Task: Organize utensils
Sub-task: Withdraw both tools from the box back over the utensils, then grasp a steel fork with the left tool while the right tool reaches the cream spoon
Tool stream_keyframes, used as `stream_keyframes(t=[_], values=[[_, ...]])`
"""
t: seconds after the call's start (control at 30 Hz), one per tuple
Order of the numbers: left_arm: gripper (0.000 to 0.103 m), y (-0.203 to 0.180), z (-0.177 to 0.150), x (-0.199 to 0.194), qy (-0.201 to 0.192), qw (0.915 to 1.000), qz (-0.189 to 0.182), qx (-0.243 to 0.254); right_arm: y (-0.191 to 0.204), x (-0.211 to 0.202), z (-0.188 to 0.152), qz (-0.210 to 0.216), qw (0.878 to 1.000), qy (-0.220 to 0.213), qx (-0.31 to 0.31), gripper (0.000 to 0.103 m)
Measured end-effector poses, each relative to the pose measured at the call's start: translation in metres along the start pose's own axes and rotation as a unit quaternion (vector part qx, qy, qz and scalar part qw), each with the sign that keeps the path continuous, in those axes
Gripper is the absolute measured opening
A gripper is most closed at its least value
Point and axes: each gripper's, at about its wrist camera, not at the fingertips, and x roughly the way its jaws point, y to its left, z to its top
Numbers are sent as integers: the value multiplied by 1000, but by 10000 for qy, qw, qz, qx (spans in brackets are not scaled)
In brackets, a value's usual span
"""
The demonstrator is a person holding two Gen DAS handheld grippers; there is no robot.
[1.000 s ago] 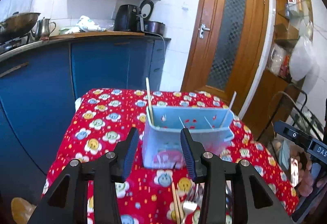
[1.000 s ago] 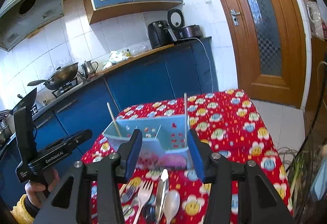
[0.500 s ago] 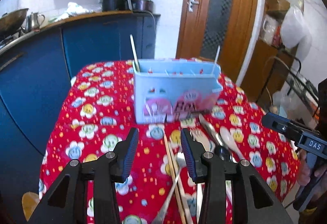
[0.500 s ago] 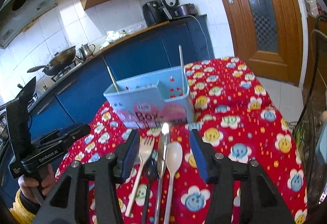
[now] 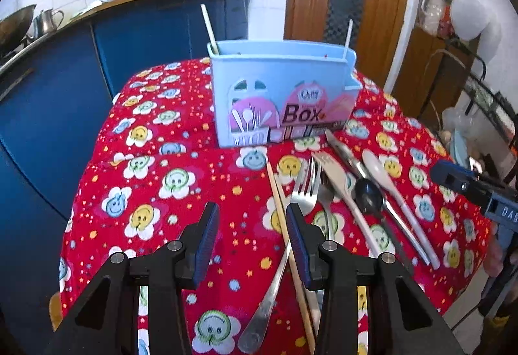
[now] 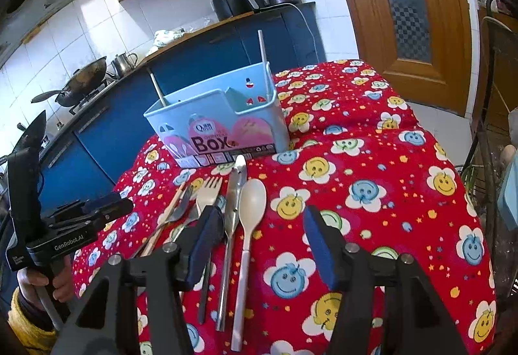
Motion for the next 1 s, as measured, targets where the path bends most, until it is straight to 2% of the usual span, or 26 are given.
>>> stream_keyframes(t=[0.5, 1.0], values=[[44, -9, -19, 14, 601, 9972, 77, 439, -6, 3, -8, 45, 9999, 142, 49, 59], [44, -18, -27, 18, 810, 9917, 224, 976, -5, 6, -9, 59, 9998, 192, 44, 59]])
